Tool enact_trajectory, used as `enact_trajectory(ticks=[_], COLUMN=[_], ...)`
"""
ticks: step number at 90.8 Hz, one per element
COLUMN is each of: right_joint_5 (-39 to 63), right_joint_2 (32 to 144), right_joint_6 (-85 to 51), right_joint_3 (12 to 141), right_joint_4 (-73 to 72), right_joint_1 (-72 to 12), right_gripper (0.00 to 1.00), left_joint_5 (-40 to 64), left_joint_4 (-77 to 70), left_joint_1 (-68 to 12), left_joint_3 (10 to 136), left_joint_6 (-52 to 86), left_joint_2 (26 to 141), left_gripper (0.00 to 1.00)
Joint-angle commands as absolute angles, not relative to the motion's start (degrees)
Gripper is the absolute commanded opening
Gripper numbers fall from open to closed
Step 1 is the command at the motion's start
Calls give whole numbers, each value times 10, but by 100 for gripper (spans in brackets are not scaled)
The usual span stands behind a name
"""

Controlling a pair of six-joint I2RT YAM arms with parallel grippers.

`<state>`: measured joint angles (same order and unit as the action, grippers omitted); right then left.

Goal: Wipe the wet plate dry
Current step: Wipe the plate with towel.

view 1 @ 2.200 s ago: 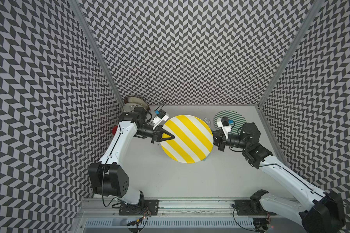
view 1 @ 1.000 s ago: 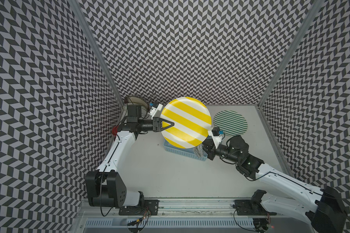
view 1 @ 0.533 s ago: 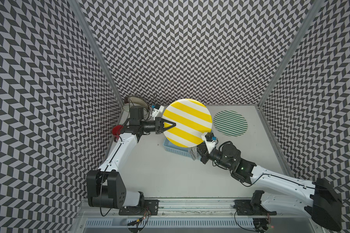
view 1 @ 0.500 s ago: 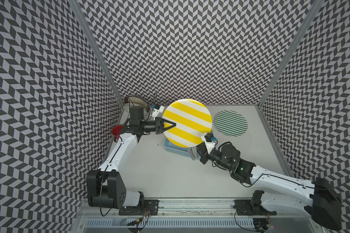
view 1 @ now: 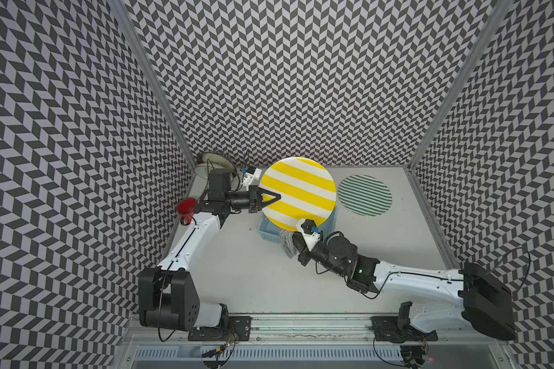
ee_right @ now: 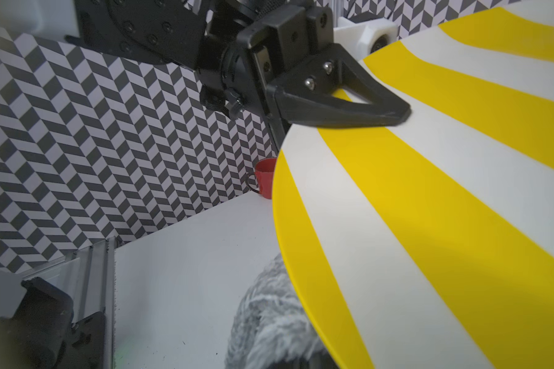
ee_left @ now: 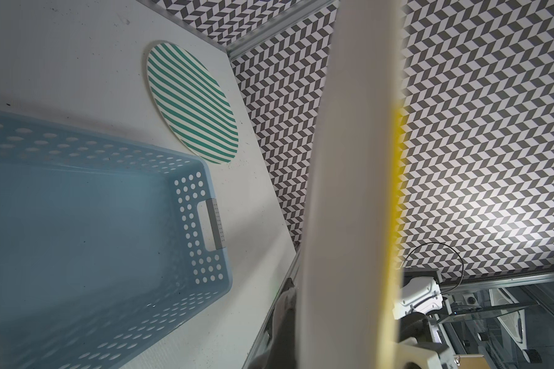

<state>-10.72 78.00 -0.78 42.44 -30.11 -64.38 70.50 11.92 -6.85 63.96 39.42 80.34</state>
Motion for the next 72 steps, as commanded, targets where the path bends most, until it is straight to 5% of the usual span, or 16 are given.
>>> enact_trajectory(ticks=[1,41,72], right_joint_5=[-104,-114,-224], right_joint_2=[788,899,772], right_joint_6=[19,30,8], right_joint_3=[488,618,576], right_joint_4=[-466,-450,-379], right_joint_1=[-654,-659,-651], right_gripper=[0,0,0], left_joint_5=[681,680,650], left_joint_4=[89,81,108], left_joint_1=[-79,-87,-85], left_joint_3=[624,616,644], left_joint_6=[367,369,288], left_joint_2=[798,791,790], left_gripper=[0,0,0])
